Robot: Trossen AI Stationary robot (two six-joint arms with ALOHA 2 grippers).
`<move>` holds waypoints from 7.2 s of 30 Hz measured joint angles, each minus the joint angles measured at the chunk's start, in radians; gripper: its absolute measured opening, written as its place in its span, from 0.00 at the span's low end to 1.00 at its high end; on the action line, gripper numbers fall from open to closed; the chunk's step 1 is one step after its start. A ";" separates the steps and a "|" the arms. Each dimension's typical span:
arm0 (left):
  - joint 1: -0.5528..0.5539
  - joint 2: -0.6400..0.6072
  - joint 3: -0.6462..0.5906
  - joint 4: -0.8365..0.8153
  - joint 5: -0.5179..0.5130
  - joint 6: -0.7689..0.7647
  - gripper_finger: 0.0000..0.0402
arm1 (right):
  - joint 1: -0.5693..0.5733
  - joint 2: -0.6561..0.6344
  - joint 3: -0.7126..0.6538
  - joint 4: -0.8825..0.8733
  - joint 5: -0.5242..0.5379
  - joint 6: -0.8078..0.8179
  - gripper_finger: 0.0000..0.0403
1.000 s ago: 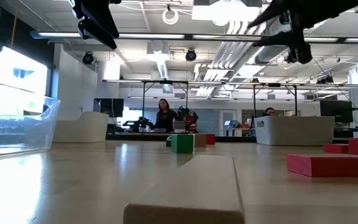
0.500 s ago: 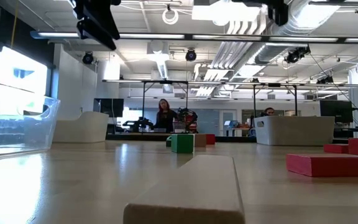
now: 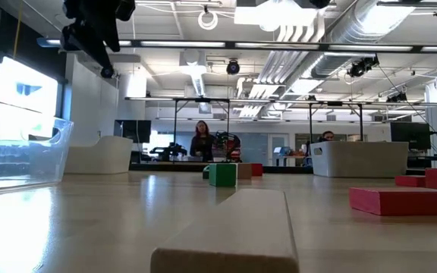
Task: Sort & place blocks by color
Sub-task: Put the cream rectangle into the transparent bin
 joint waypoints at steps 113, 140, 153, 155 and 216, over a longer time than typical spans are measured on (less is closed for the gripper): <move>-0.151 0.143 -0.001 -0.015 -0.057 -0.091 0.55 | 0.341 0.551 0.035 -0.098 0.062 -0.736 0.40; -0.224 0.142 -0.001 -0.018 -0.063 -0.118 0.55 | 0.347 0.631 0.035 -0.078 0.057 -0.729 0.28; -0.224 0.142 -0.001 -0.010 -0.063 -0.085 0.55 | 0.298 0.629 0.130 -0.239 0.176 -0.623 0.26; -0.223 0.142 -0.001 0.000 -0.063 -0.112 0.55 | 0.276 0.629 0.153 -0.266 0.198 -0.623 0.26; 0.425 -0.148 0.000 0.437 0.469 0.254 0.55 | -0.194 0.627 0.760 -0.186 0.788 -0.653 0.26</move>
